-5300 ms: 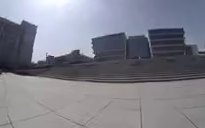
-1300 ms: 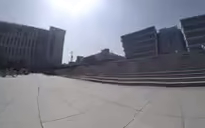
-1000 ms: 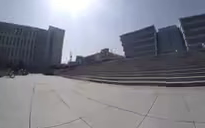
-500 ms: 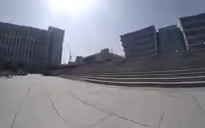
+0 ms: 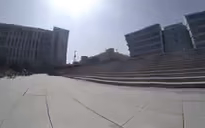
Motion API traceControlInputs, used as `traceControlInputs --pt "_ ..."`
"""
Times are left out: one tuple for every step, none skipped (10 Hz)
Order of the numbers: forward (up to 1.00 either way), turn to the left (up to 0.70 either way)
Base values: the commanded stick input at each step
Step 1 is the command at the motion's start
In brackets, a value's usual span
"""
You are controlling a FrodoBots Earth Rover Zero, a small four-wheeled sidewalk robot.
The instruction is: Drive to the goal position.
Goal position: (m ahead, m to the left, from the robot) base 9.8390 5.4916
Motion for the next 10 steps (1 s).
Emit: traceControlInputs --pt "0.45 0.0" --pt "0.45 0.0" --pt "0.45 0.0" --pt "0.25 0.0" --pt "0.0 0.0" --pt "0.0 0.0" --pt "0.0 0.0" --pt "0.0 0.0" --pt "0.0 0.0" --pt "0.0 0.0"
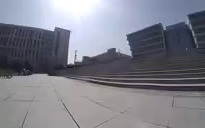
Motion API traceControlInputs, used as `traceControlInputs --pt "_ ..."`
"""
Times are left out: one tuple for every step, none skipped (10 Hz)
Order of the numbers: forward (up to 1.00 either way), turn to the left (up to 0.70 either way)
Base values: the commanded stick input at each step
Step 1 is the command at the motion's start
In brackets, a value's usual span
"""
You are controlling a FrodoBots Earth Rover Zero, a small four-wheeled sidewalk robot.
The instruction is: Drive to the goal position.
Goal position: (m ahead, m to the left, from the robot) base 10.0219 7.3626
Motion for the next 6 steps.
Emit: traceControlInputs --pt "0.0 0.0" --pt "0.0 0.0" --pt "0.0 0.0" --pt "0.11 0.07" --pt "0.45 0.27" --pt "0.45 0.27"
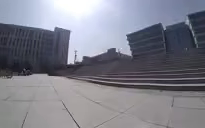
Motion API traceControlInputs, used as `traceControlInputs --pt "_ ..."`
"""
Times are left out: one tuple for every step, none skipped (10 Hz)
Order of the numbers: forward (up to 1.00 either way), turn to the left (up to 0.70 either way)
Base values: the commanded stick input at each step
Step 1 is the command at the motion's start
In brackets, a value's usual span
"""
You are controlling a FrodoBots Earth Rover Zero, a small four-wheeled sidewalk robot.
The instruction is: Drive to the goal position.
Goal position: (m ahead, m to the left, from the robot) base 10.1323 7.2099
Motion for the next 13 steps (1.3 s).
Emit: traceControlInputs --pt "0.45 0.27" --pt "0.45 0.27" --pt "0.45 0.27" --pt "0.45 0.27" --pt "0.45 0.27" --pt "0.45 0.27" --pt "0.45 0.27" --pt "0.45 0.27" --pt "0.45 0.27" --pt "0.45 0.27" --pt "0.45 0.27" --pt "0.45 0.27" --pt "0.45 0.27"
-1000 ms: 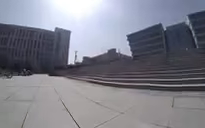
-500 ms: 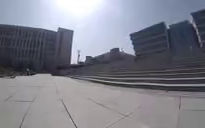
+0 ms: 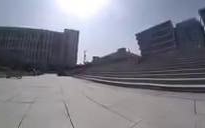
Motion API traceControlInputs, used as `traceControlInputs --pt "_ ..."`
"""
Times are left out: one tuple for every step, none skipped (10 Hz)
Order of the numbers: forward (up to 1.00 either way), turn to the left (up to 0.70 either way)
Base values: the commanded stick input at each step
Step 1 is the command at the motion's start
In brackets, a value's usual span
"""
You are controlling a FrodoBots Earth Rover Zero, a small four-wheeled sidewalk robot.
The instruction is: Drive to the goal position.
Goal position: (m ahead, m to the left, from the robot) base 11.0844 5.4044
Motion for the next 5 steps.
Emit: traceControlInputs --pt "0.45 0.27" --pt "0.45 0.27" --pt "0.45 0.27" --pt "0.45 0.27" --pt "0.45 0.27"
